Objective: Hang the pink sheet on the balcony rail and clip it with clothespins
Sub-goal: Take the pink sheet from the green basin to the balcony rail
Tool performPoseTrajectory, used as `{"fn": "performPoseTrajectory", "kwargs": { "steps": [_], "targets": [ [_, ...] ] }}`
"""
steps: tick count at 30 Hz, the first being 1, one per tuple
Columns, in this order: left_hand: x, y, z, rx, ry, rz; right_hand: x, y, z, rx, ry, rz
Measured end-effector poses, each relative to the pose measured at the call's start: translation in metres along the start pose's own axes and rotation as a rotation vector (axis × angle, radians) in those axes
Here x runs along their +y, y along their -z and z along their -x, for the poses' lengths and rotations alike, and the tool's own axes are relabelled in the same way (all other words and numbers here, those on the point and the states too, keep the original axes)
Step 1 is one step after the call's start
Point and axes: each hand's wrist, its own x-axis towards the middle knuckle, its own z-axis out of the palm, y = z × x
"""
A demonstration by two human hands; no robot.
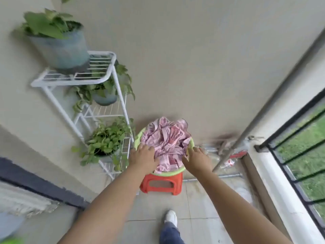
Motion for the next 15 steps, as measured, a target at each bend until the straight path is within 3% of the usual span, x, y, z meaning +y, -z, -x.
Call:
{"fn": "performPoseTrajectory", "kwargs": {
  "steps": [5,11,15],
  "targets": [
    [-0.018,-0.035,-0.119,-0.102,0.037,0.031,0.019,-0.051,-0.109,-0.236,-0.041,0.042],
    [-0.036,-0.128,-0.204,-0.307,0.047,0.03,0.032,-0.152,-0.184,-0.419,0.032,0.14],
    [-0.044,-0.188,-0.237,-0.402,0.058,-0.005,0.044,-0.203,-0.219,-0.38,0.039,0.221]
  ]
}}
